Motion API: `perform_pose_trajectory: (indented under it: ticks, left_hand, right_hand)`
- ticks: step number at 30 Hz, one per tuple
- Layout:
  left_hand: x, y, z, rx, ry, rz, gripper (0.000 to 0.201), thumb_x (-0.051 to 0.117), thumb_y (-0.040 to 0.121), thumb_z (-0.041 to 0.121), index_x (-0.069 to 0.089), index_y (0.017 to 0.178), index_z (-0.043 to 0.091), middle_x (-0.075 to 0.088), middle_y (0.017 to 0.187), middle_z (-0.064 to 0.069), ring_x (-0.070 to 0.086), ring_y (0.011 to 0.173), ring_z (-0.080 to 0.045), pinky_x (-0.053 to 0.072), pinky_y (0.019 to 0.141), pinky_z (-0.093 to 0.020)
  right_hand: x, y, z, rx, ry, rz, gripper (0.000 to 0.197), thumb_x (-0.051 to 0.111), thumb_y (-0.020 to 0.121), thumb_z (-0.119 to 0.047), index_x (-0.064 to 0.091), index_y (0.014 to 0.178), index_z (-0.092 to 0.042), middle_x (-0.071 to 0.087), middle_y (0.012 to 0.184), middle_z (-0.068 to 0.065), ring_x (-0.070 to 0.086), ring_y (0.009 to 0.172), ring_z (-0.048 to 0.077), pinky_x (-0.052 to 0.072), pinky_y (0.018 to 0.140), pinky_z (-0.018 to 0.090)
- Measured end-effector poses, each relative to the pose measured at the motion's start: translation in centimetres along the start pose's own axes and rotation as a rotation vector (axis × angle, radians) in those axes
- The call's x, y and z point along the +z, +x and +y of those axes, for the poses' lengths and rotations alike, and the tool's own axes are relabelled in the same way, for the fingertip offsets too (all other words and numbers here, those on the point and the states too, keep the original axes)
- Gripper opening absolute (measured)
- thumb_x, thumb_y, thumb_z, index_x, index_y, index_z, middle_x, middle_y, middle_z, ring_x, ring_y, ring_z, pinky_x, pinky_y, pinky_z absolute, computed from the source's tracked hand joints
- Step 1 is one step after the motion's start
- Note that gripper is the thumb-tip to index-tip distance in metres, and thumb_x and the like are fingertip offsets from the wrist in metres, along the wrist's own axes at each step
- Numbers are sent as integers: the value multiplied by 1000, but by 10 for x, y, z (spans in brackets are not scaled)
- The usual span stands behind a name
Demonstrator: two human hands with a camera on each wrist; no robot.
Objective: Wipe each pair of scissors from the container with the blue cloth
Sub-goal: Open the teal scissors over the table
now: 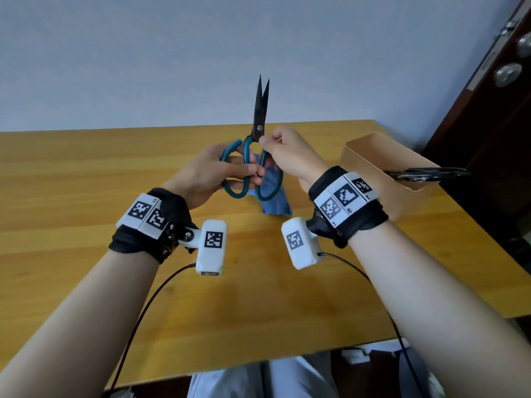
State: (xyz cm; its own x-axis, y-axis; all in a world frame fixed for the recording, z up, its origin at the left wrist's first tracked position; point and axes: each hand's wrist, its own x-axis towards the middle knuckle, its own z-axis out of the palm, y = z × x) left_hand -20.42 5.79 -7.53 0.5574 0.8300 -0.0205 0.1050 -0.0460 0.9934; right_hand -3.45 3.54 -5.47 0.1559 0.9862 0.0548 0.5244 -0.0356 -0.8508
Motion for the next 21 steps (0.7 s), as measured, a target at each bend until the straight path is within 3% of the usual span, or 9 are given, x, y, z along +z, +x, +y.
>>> perform_pose_trajectory:
  ticks: [2, 4, 6, 8, 10, 13, 16, 18, 21]
  left_hand:
    - [-6, -2, -2, -22, 10, 4, 12, 65, 96, 7, 61, 108, 7, 73, 88, -9, 70, 79, -21, 59, 81, -36]
    - [-13, -3, -4, -55, 51, 27, 14, 67, 96, 15, 63, 108, 9, 67, 78, -3, 66, 69, -17, 56, 68, -28]
    - [-21, -3, -7, -96, 71, 58, 18, 69, 95, 25, 65, 104, 10, 61, 73, -1, 59, 60, -15, 53, 59, -24]
    - [-33, -2, -12, -136, 62, 92, 18, 71, 93, 30, 67, 98, 13, 60, 72, -1, 54, 56, -13, 52, 57, -24]
    - [-44, -1, -18, -187, 6, 154, 21, 73, 91, 32, 69, 102, 15, 64, 77, -1, 52, 55, -12, 50, 55, -21]
    - [-52, 0, -26, -257, -185, 268, 30, 72, 91, 32, 68, 114, 13, 71, 83, -2, 52, 56, -9, 47, 53, -16]
    - [-49, 2, -32, -281, -514, 365, 20, 71, 92, 28, 68, 105, 12, 74, 87, -7, 58, 58, -9, 51, 56, -14]
    - [-45, 5, -37, -228, -763, 425, 22, 73, 91, 26, 67, 103, 9, 75, 95, -10, 68, 67, -13, 56, 61, -16]
    - [-33, 9, -42, -127, -1039, 492, 35, 75, 90, 24, 62, 116, 5, 76, 102, -15, 74, 79, -16, 58, 70, -20]
  right_hand:
    - [5, 0, 3, 6, 31, -48, 25, 49, 103, -28, 59, 110, -6, 57, 81, 3, 56, 72, 17, 47, 73, 35]
    - [9, 0, 7, 20, 76, -110, 26, 52, 102, -27, 65, 110, -6, 47, 74, 2, 43, 58, 13, 37, 59, 29]
    - [12, 1, 11, 54, 150, -150, 27, 57, 100, -29, 70, 106, -6, 45, 75, 6, 36, 55, 12, 29, 51, 26]
    - [11, 2, 17, 126, 277, -183, 23, 59, 100, -26, 70, 101, -6, 53, 76, 7, 34, 53, 10, 25, 46, 22]
    - [9, 3, 23, 195, 399, -230, 18, 60, 99, -21, 69, 102, -5, 60, 79, 7, 34, 52, 9, 23, 42, 19]
    - [11, 6, 27, 234, 492, -266, 20, 61, 98, -13, 66, 109, 3, 63, 81, 10, 35, 50, 7, 25, 40, 17]
    - [15, 7, 25, 250, 605, -250, 14, 59, 98, -7, 66, 103, 4, 63, 80, 11, 36, 50, 7, 27, 40, 17]
    - [17, 8, 22, 252, 670, -233, 10, 58, 98, -4, 65, 99, 3, 63, 78, 11, 39, 50, 8, 29, 41, 17]
    - [23, 7, 18, 257, 707, -244, 13, 57, 98, -2, 64, 102, 8, 62, 79, 12, 41, 53, 9, 33, 42, 16]
